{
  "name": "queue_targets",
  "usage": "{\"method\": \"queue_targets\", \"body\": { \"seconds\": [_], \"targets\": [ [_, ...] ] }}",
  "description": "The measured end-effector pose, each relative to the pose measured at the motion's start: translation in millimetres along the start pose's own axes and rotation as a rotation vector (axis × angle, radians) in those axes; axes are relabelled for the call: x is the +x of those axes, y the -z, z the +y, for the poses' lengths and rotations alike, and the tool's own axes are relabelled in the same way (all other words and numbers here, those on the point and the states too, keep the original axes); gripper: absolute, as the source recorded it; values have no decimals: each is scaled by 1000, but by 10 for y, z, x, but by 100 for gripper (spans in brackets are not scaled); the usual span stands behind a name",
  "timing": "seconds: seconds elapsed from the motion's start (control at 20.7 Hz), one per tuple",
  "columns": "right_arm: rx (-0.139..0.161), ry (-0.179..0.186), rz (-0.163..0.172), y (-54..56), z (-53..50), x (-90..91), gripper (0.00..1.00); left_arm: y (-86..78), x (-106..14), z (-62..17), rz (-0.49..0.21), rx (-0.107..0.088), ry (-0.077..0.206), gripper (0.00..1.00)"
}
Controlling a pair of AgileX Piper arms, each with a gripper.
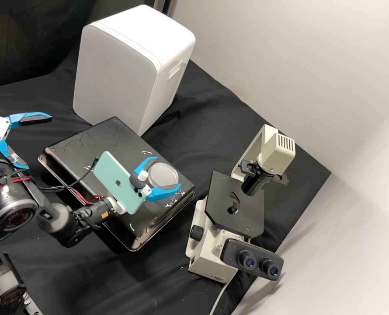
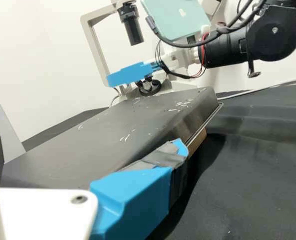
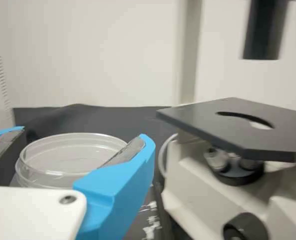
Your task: Place the petri dish on the bench
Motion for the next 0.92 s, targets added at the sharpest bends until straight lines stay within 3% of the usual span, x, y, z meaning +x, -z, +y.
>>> {"method": "queue_targets", "body": {
  "seconds": [0.24, 0.48, 0.77, 0.92],
  "targets": [
    [-8, 96, 37, 100, -236, -55, 0, 0, 0, 0, 0, 0, 0, 100],
    [-29, 166, 23, 109, -440, -84, 0, 0, 0, 0, 0, 0, 0, 100],
    [-28, 188, -4, 27, -562, -108, 0, 0, 0, 0, 0, 0, 0, 100],
    [-29, 189, -22, -22, -565, -107, 0, 0, 1, -4, 0, -1, 2, 100]
  ]
}}
